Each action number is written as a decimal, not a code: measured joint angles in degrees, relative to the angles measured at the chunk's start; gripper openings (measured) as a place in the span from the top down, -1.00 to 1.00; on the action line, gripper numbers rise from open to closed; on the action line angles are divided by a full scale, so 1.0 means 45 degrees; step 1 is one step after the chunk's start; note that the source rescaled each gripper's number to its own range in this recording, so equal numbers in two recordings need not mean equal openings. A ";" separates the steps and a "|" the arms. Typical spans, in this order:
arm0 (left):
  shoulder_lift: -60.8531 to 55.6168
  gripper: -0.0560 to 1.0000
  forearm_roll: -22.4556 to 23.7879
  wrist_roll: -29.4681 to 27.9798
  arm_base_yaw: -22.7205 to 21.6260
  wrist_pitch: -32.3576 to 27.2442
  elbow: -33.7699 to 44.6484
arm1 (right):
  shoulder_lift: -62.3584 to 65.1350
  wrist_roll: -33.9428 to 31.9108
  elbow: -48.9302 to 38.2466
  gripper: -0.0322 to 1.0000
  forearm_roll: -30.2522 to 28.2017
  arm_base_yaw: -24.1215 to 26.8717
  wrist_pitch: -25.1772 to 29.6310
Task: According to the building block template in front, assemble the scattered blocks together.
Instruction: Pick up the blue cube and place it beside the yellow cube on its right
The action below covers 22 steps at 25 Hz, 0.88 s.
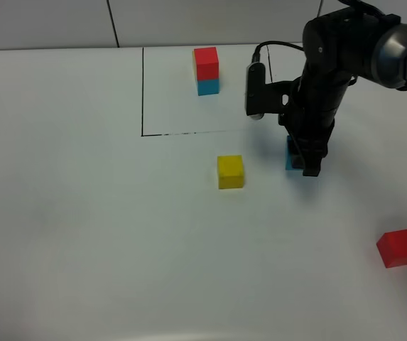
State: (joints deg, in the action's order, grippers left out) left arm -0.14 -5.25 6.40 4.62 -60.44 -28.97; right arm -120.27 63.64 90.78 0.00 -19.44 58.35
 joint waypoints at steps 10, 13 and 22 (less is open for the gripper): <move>0.0000 -0.80 0.0000 0.0000 0.0000 0.0000 0.0000 | -0.1648 0.0942 0.1466 0.91 0.0653 -0.0470 0.0800; 0.0000 -0.80 0.0000 0.0000 0.0000 0.0000 0.0000 | -0.1794 0.0945 0.1536 0.91 0.0897 -0.0573 0.0900; 0.0000 -0.80 0.0000 0.0000 0.0000 0.0000 0.0000 | -0.2110 0.0685 0.1595 0.91 0.0978 -0.0846 0.0307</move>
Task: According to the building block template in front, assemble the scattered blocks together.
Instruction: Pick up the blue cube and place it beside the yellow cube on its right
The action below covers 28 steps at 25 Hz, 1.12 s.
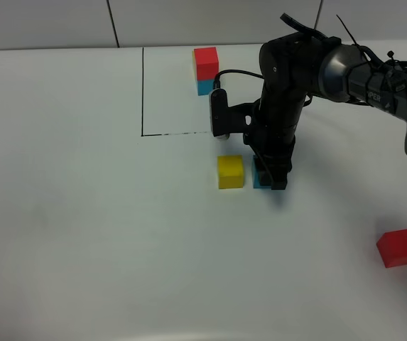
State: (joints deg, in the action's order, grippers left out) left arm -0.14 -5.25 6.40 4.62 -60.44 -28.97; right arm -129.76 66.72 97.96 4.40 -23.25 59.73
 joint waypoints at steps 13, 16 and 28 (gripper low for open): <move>0.0000 -0.80 0.0000 0.0011 0.0000 0.0000 0.0000 | -0.0009 -0.0408 0.0000 0.91 -0.0011 -0.0263 -0.0252; 0.0000 -0.80 0.0000 0.0011 0.0000 0.0000 0.0000 | -0.0009 -0.0530 0.0000 0.91 -0.0050 -0.0301 -0.0292; 0.0000 -0.80 0.0000 0.0011 0.0000 0.0000 0.0000 | -0.0013 -0.0587 0.0015 0.91 -0.0012 -0.0363 -0.0370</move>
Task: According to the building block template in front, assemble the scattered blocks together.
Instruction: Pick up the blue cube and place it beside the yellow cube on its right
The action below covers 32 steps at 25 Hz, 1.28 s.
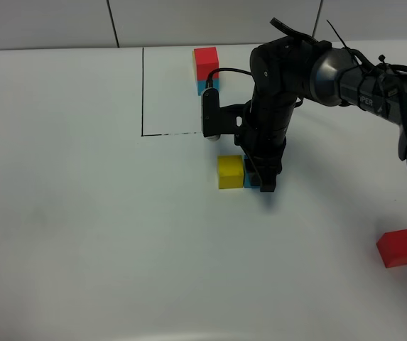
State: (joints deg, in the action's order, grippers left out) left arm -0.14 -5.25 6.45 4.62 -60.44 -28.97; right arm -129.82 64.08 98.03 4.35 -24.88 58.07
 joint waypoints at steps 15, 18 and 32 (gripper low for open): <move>0.0000 -0.80 0.0000 0.0000 0.0000 0.0000 0.0000 | -0.0068 -0.0026 0.0005 0.91 -0.0045 -0.0136 -0.0122; 0.0000 -0.80 0.0000 0.0000 0.0000 0.0000 0.0000 | -0.0089 -0.0026 0.0020 0.91 -0.0045 -0.0136 -0.0093; 0.0000 -0.80 0.0000 -0.0013 0.0000 0.0000 0.0000 | -0.0116 -0.0026 0.0020 0.68 -0.0170 -0.0136 0.0032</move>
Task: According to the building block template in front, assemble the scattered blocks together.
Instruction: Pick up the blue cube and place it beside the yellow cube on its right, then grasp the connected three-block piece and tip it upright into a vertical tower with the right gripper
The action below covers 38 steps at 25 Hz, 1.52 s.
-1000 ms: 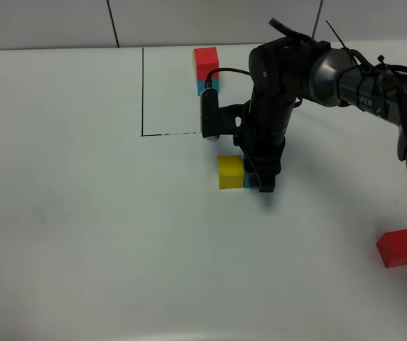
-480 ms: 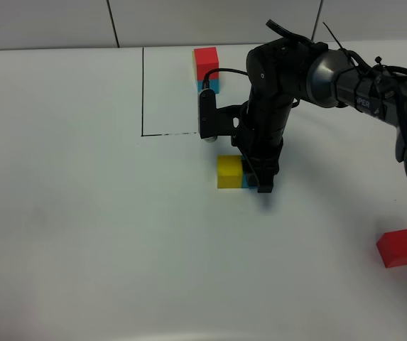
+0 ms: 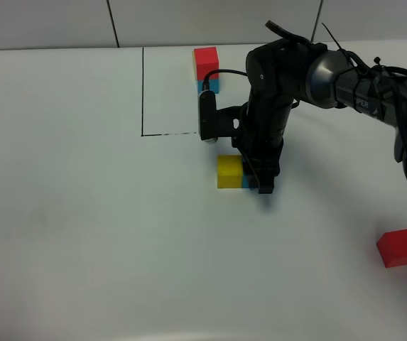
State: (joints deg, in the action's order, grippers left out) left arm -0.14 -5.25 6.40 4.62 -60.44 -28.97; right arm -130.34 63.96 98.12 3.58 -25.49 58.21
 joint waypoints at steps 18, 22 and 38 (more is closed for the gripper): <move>0.0000 -0.80 0.0000 0.0000 0.0000 0.0000 0.0000 | 0.3021 -0.2459 -0.1444 0.06 -0.0796 0.0719 0.0603; 0.0000 -0.80 0.0000 0.0000 0.0000 0.0000 0.0000 | 0.4189 -0.3513 -0.3070 0.06 -0.0796 0.0932 0.0120; 0.0000 -0.80 0.0000 0.0012 0.0000 0.0000 0.0000 | 0.7870 -0.8043 -0.7858 -0.16 -0.1000 0.1538 -0.3210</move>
State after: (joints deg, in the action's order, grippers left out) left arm -0.14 -5.25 6.45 4.62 -60.44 -28.97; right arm -94.92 27.77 62.76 -0.92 -18.57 43.77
